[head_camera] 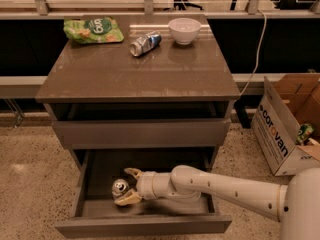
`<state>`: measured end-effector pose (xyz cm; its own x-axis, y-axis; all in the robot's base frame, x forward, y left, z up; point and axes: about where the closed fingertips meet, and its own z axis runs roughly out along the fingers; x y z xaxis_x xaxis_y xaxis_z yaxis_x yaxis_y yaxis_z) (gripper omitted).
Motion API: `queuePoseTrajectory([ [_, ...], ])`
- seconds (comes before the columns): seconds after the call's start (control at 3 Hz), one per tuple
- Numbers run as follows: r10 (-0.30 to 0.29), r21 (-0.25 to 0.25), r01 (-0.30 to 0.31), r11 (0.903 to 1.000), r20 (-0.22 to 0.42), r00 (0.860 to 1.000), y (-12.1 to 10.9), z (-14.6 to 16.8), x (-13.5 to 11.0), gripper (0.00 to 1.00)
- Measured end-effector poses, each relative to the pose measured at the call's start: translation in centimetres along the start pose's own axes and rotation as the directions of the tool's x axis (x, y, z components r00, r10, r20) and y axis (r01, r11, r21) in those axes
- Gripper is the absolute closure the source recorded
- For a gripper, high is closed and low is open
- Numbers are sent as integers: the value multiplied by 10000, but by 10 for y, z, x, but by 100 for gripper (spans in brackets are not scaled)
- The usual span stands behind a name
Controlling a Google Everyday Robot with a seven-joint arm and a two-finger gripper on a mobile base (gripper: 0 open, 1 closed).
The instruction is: Pick 7up can from middle drawer and place on counter
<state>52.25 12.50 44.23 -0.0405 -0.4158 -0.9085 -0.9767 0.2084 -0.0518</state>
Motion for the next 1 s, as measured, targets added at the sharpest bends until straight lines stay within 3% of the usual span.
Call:
queuePoseTrajectory([
  [0.67,383,-272,-372,9989,399,9985,1,21,-6,77],
  [1.0,397,-434,-349,9984,1152,9925,-3,21,-34,99],
])
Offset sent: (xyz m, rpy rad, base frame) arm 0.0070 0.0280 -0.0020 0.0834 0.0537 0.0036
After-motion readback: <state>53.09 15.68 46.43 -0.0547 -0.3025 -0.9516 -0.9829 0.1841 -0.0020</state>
